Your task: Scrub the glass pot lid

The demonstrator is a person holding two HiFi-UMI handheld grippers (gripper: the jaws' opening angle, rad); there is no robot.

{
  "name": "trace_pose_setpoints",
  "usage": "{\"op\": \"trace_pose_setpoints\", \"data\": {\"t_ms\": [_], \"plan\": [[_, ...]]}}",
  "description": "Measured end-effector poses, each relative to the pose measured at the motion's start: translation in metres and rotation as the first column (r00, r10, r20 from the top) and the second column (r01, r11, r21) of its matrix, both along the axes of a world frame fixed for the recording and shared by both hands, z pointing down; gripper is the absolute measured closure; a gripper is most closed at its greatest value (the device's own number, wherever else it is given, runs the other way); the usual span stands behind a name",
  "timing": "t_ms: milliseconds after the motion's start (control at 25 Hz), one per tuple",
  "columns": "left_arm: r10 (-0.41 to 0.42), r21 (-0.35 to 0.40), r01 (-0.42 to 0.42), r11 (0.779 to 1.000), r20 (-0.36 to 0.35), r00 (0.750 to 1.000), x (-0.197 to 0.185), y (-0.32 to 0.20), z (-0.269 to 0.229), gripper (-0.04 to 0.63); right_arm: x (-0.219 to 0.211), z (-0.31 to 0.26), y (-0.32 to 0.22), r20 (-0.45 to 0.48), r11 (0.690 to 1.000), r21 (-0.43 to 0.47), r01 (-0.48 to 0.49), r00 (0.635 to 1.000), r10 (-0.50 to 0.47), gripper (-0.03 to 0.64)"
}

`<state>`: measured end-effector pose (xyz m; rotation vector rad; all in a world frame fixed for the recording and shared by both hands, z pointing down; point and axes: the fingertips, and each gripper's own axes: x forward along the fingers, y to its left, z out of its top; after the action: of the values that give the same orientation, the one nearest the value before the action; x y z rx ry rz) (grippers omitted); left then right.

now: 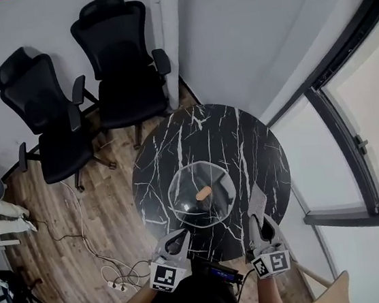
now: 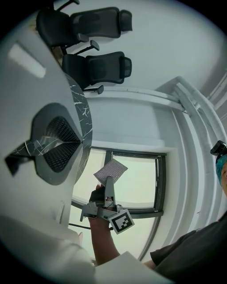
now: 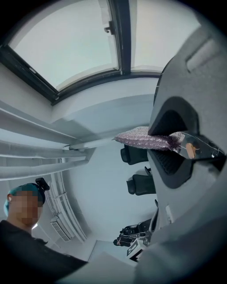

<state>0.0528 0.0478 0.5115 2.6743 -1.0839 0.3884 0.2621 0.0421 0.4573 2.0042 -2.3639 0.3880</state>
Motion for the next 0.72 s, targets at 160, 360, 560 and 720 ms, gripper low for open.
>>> {"op": "trace_pose_setpoints", "data": {"t_ms": [160, 360, 560, 720], "plan": [[-0.004, -0.043, 0.006, 0.999, 0.041, 0.999, 0.018, -0.019, 0.034, 0.549, 0.019, 0.022, -0.022, -0.006, 0.999, -0.030, 0.031, 0.999, -0.031, 0.538], [0.016, -0.101, -0.006, 0.995, 0.098, 0.995, 0.041, -0.058, 0.093, 0.462, 0.028, 0.067, -0.058, -0.046, 0.988, -0.093, 0.126, 0.990, -0.131, 0.538], [0.041, -0.173, -0.012, 0.985, 0.162, 0.986, 0.061, -0.079, 0.150, 0.412, 0.030, 0.108, -0.089, -0.059, 0.959, -0.156, 0.239, 0.966, -0.250, 0.538], [0.077, -0.219, -0.024, 0.975, 0.235, 0.969, 0.074, -0.093, 0.185, 0.350, 0.029, 0.136, -0.115, -0.090, 0.927, -0.192, 0.322, 0.935, -0.343, 0.538]]}}
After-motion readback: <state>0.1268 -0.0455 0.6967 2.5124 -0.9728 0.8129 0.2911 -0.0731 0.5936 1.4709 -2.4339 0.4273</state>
